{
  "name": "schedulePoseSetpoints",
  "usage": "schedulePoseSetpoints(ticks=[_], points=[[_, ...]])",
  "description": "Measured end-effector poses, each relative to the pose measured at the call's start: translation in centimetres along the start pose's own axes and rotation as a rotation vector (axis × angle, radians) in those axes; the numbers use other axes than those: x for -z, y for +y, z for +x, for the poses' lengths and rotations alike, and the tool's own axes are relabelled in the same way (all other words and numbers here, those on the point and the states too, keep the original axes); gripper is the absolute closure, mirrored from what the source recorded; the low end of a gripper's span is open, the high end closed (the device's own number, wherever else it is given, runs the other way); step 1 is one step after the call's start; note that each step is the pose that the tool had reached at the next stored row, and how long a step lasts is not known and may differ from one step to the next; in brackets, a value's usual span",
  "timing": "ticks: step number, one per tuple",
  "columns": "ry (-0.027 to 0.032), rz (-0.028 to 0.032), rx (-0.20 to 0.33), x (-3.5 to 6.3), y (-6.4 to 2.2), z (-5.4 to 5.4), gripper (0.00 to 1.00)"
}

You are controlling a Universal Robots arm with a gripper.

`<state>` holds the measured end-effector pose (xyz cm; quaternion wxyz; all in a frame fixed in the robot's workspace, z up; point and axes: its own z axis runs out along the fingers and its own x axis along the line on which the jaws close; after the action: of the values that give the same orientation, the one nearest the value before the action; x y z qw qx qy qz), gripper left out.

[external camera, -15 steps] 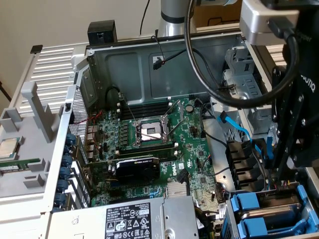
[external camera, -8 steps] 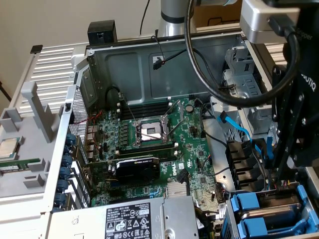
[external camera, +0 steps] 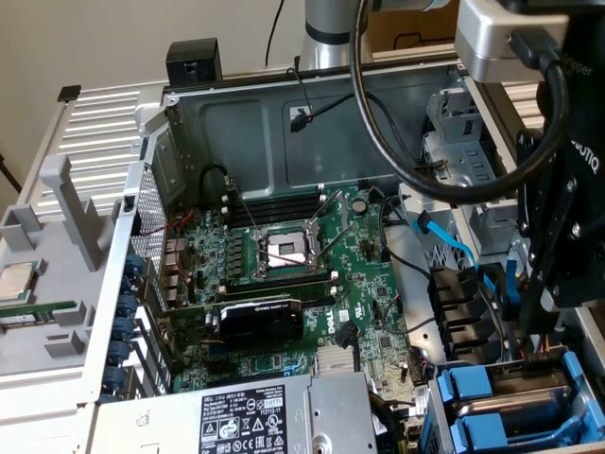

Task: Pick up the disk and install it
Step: 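Insert the second disk wire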

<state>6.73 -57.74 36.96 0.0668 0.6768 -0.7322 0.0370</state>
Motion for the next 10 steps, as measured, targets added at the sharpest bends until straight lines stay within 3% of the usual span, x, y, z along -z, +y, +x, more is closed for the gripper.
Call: schedulePoseSetpoints(ticks=[7,10], points=[[-0.0003,0.0,0.0,0.0,0.0,0.04,0.89],[-0.0127,-0.0009,0.001,-0.12,-0.16,0.8,0.89]])
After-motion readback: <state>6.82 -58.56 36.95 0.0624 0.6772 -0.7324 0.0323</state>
